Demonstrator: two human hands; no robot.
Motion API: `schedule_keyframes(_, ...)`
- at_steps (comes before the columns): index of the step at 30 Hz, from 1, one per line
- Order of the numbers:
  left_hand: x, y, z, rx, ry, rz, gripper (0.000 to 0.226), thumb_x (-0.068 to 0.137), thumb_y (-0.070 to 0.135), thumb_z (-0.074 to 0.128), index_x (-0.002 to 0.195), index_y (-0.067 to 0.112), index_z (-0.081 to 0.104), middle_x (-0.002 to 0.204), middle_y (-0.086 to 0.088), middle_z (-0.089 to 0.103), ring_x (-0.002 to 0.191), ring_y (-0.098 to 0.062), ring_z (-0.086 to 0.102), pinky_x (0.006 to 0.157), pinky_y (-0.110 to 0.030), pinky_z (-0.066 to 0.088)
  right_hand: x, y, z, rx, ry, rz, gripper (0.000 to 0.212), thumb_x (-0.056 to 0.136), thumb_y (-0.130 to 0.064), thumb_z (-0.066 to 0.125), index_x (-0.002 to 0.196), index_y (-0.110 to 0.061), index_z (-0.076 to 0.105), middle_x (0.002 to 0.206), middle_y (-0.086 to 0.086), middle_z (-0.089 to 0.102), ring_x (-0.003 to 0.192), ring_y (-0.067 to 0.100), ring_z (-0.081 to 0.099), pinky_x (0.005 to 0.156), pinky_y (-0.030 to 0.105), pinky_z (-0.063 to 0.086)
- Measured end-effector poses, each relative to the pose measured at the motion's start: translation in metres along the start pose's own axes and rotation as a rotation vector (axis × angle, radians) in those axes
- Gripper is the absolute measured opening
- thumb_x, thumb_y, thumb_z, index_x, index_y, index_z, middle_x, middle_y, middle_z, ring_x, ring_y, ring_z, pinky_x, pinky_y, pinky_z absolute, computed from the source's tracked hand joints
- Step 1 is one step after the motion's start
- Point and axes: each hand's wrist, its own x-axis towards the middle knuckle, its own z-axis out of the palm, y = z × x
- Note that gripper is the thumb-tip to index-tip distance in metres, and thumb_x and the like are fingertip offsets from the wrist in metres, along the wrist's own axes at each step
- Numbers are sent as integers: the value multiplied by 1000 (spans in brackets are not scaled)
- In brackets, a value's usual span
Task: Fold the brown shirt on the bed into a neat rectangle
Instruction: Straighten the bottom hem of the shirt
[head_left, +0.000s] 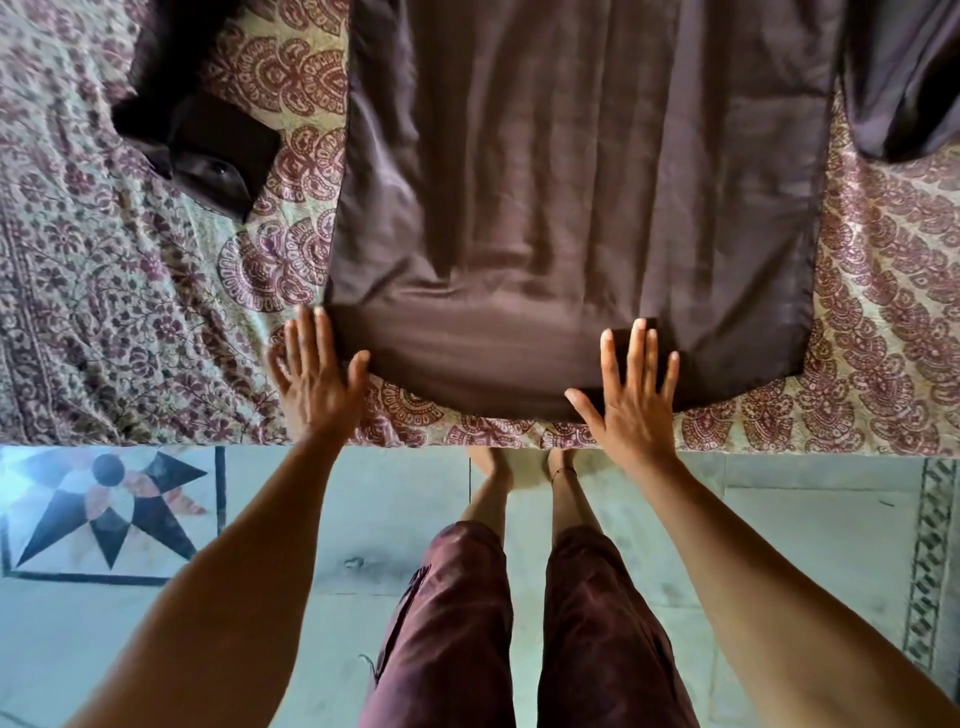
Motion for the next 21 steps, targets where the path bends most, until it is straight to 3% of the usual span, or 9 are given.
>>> schedule_keyframes(2, 1, 6, -7, -79, 73, -103, 77, 89, 58, 12, 149, 11, 8, 158, -10, 5, 146, -23, 4, 116, -53, 2, -1, -2, -3, 4, -2, 11, 76, 90, -63, 22, 147, -14, 19, 153, 23, 12, 140, 39, 17, 111, 56, 10)
schedule_keyframes(4, 3, 32, -12, -102, 151, -74, 72, 92, 54, 15, 149, 10, 12, 157, -11, 9, 145, -23, 7, 116, -49, -1, 1, -6, -9, 9, 35, 1, 71, 92, -58, 23, 147, -15, 19, 154, 21, 13, 140, 37, 16, 112, 54, 9)
schedule_keyframes(6, 6, 70, -12, -65, 163, 148, 66, 93, 48, 22, 148, 13, 17, 156, -10, 16, 144, -22, 13, 115, -45, -1, 11, -13, -16, 27, 90, -50, 66, 94, -52, 25, 147, -13, 19, 154, 19, 15, 140, 35, 17, 112, 51, 9)
schedule_keyframes(11, 29, 128, 3, 203, 9, 905, 57, 92, 47, 34, 143, 22, 35, 151, -7, 32, 138, -23, 33, 112, -45, 12, 41, -26, -17, 47, 100, -78, 64, 93, -46, 28, 146, -12, 23, 153, 19, 18, 139, 34, 23, 111, 51, 17)
schedule_keyframes(13, 46, 106, 1, 282, 14, 1013, 59, 93, 48, 33, 145, 21, 30, 152, -5, 31, 138, -21, 32, 113, -45, 11, 42, -21, -12, 42, 98, -75, 64, 93, -48, 28, 147, -14, 23, 153, 18, 19, 140, 32, 22, 112, 50, 15)
schedule_keyframes(15, 64, 65, -8, 233, 53, 802, 63, 92, 51, 30, 147, 20, 22, 154, -4, 25, 141, -20, 26, 114, -43, 5, 40, -15, -8, 27, 116, -110, 64, 93, -51, 27, 147, -17, 22, 154, 16, 19, 141, 30, 20, 112, 47, 12)
schedule_keyframes(18, 82, 8, -23, 101, 100, 305, 67, 93, 52, 18, 149, 17, 11, 158, -3, 11, 145, -19, 10, 116, -44, -4, 40, -14, -7, 24, 137, -113, 64, 93, -51, 26, 148, -18, 21, 153, 15, 20, 141, 29, 19, 113, 46, 11)
schedule_keyframes(21, 78, 24, -26, 17, 183, 119, 66, 94, 49, 16, 149, 14, 10, 158, -5, 7, 145, -19, 5, 116, -48, -5, 40, -16, -9, 40, 153, -103, 62, 93, -48, 29, 146, -16, 27, 152, 17, 24, 139, 32, 24, 112, 47, 14)
